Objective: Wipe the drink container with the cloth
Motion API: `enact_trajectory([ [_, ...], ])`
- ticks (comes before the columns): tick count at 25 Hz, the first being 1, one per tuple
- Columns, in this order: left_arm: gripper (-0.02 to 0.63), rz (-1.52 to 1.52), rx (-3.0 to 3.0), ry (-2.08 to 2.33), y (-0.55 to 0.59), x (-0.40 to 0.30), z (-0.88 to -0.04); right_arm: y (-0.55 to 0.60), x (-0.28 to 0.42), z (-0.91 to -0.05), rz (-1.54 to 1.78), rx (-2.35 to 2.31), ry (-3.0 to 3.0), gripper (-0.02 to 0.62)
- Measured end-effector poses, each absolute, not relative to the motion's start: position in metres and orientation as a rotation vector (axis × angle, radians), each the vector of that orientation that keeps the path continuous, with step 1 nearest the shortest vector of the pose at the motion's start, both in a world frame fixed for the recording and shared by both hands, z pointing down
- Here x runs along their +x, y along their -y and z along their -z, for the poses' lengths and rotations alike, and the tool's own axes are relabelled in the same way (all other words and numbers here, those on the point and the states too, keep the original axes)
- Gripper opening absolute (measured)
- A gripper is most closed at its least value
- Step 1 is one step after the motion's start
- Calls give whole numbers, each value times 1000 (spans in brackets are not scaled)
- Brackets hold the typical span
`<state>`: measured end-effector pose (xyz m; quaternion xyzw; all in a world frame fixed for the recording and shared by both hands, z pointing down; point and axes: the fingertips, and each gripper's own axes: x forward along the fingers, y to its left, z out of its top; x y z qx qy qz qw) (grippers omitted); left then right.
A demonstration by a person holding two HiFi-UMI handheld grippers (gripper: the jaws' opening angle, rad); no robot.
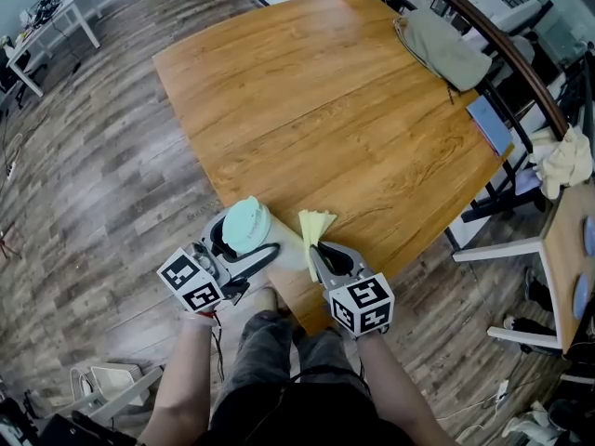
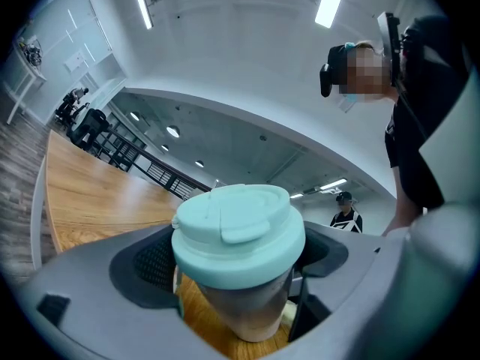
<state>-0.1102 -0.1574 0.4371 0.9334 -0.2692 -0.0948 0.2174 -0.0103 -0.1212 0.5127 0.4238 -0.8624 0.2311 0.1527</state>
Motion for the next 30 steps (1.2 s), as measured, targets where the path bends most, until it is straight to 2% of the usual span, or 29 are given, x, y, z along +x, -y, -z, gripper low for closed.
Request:
enact_trajectory([
  [8, 456, 260, 2620, 669, 156, -114, -438, 123, -8, -520, -691, 1230, 2378, 34],
  [20, 456, 111, 2803, 543, 137, -100, -431, 149, -70, -409, -719, 1065, 2726, 34],
  [30, 456, 70, 2815, 520, 135, -104, -434, 155, -48, -468, -764, 1104, 2564, 34],
])
